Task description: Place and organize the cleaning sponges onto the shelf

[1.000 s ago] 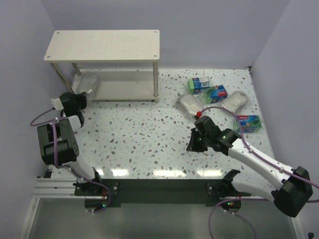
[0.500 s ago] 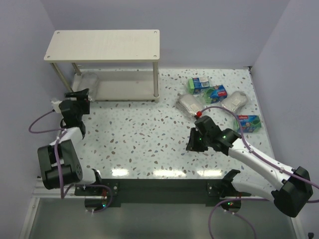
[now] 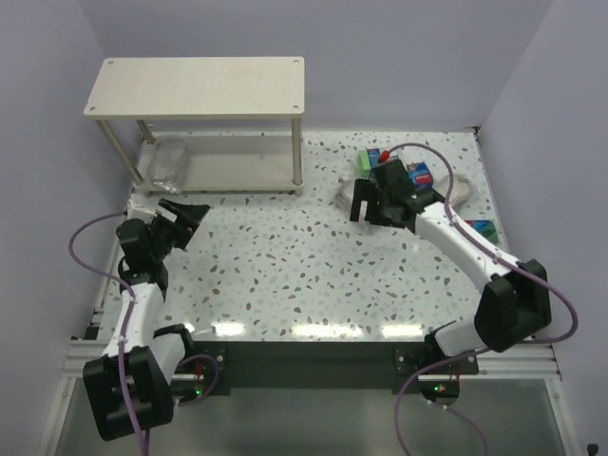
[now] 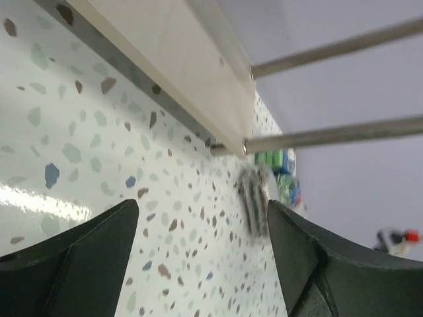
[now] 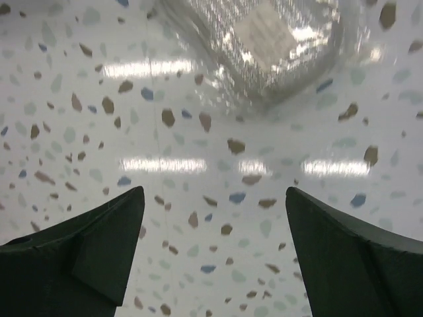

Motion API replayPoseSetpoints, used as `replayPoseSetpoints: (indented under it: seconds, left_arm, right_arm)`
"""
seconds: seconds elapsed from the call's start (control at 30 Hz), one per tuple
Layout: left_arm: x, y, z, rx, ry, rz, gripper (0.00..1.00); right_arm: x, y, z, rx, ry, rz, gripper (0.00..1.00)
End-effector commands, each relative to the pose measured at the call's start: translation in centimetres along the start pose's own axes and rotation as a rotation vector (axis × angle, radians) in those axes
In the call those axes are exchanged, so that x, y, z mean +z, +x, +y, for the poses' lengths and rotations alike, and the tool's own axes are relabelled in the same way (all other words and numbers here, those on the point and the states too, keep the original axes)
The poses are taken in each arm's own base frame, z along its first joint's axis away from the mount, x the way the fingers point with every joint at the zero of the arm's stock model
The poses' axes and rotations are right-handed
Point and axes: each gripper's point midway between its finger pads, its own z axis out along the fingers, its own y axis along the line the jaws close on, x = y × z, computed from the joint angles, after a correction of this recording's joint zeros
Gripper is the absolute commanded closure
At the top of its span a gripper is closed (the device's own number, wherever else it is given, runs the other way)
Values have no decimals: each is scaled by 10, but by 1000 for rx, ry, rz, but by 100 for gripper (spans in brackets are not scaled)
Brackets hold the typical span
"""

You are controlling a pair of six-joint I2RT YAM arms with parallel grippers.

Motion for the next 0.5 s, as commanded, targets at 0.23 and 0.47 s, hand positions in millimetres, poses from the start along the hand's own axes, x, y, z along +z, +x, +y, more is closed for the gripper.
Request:
replayPoseSetpoints:
  seconds: [0.23,0.47]
  left_arm:
    - [-43,78,-4,212,153,298,16]
    - [-57,97,-1,227,198,363,16]
  right_arm:
    - [78,-138,16,-396,179,-229,1]
    - [144,-145,-12,-470,191,-155,1]
